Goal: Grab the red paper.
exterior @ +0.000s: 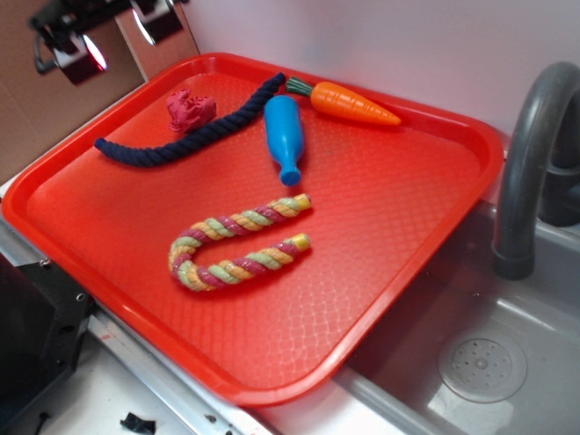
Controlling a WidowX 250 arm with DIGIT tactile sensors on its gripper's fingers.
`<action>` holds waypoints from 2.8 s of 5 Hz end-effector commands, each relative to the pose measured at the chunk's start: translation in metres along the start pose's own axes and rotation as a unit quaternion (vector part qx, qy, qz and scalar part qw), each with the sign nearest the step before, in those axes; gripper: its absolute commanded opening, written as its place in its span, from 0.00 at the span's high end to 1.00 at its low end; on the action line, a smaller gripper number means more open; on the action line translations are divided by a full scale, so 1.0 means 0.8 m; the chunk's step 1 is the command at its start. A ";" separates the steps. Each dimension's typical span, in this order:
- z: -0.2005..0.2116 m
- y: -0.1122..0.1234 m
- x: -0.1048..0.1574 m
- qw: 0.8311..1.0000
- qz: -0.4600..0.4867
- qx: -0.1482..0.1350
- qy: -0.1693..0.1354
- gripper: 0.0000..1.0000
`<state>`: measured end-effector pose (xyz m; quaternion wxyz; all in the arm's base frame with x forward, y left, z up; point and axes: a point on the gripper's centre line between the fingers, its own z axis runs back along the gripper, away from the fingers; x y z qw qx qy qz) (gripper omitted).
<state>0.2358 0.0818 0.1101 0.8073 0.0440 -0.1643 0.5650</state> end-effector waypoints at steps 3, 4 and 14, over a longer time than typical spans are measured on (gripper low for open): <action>-0.094 -0.016 0.012 0.998 -0.022 0.005 0.066 0.00; -0.100 -0.018 0.005 0.997 -0.025 0.006 0.077 0.00; 0.159 0.007 -0.031 0.926 -0.358 -0.053 0.102 1.00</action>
